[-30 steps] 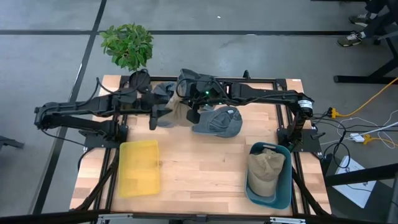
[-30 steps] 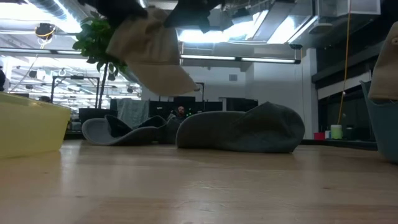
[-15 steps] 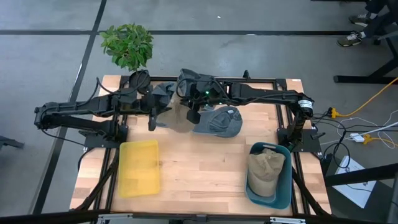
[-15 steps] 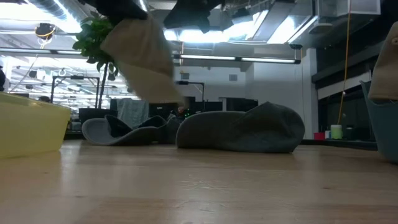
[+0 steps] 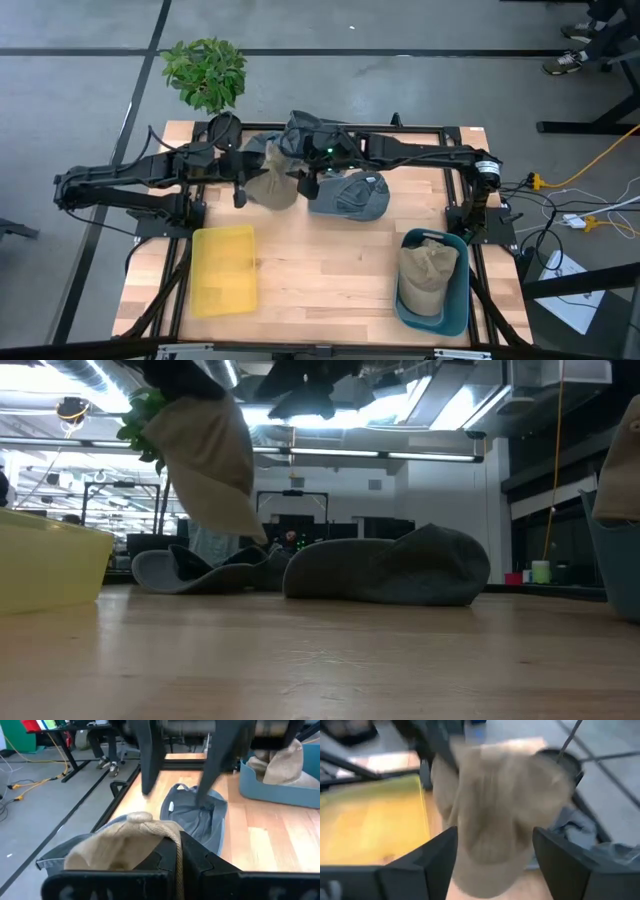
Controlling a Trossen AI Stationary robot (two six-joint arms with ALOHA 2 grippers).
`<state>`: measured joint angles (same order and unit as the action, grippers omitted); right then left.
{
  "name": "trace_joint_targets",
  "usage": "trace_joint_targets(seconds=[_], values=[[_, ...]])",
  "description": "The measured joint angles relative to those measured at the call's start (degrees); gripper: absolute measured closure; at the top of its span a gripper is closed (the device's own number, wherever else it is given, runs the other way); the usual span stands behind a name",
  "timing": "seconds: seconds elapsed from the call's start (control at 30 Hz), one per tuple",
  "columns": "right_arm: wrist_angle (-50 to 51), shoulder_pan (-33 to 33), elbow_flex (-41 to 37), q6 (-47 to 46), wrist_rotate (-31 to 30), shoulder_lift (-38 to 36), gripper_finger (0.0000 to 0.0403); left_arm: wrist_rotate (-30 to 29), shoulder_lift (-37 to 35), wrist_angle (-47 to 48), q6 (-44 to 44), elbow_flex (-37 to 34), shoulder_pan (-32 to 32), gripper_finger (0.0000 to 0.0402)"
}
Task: Pick & Place hat
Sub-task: Put the brown cap into the blue bin
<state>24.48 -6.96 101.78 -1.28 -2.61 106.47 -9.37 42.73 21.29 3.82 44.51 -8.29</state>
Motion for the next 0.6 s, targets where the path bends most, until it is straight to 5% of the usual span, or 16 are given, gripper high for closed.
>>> trace_joint_targets(seconds=[0.6], values=[[-4.0, 0.4, 2.8, 0.1, 1.1, 1.5, 0.0137, -0.4, -2.5, -0.5, 2.7, 0.0, 0.0, 0.0398]])
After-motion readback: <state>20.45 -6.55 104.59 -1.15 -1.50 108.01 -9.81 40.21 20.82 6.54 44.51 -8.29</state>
